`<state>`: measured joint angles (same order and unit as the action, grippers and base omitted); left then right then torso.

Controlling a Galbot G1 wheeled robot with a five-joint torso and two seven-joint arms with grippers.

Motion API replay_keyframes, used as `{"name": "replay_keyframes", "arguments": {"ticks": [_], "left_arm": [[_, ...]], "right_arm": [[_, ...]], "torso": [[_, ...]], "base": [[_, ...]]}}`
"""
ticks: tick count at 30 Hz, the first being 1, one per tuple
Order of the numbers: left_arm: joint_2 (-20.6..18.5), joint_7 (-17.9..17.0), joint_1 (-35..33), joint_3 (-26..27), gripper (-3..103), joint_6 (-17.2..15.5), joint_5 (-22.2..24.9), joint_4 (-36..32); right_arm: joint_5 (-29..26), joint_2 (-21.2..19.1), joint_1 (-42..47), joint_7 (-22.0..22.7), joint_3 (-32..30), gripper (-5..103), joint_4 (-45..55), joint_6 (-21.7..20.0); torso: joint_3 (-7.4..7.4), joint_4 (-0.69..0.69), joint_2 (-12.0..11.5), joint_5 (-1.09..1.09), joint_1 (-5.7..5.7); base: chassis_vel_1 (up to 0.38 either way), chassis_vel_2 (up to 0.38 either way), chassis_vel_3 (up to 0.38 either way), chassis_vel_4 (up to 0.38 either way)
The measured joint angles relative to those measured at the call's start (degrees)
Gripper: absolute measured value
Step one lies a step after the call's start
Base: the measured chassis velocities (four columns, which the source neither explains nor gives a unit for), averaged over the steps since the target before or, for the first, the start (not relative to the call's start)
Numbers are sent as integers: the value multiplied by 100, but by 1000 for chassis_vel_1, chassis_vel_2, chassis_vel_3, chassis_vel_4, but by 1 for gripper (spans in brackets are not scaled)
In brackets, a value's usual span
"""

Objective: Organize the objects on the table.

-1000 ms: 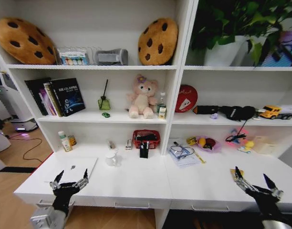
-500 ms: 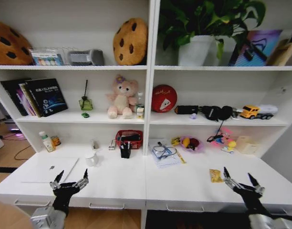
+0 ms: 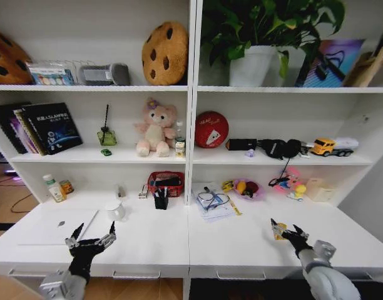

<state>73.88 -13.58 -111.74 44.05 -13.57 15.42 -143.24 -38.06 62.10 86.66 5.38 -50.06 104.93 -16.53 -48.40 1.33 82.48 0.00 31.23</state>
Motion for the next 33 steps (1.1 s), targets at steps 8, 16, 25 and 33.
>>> {"name": "replay_keyframes", "arguments": {"ticks": [8, 16, 25, 33], "left_arm": [[0, 1, 0, 0, 100, 0, 0, 0], [0, 1, 0, 0, 100, 0, 0, 0], [0, 1, 0, 0, 100, 0, 0, 0], [0, 1, 0, -1, 100, 0, 0, 0]], "right_arm": [[-71, 71, -12, 45, 272, 100, -102, -83], [24, 238, -40, 86, 356, 100, -259, -67], [180, 270, -66, 57, 322, 100, -528, 41], [203, 198, -141, 69, 412, 85, -627, 24]], "torso": [[0, 1, 1, -1, -1], [0, 0, 1, -1, 0], [0, 0, 1, -1, -1], [0, -1, 1, -1, -1]], "base": [[0, 0, 0, 0], [0, 0, 0, 0], [0, 0, 0, 0], [0, 0, 0, 0]]}}
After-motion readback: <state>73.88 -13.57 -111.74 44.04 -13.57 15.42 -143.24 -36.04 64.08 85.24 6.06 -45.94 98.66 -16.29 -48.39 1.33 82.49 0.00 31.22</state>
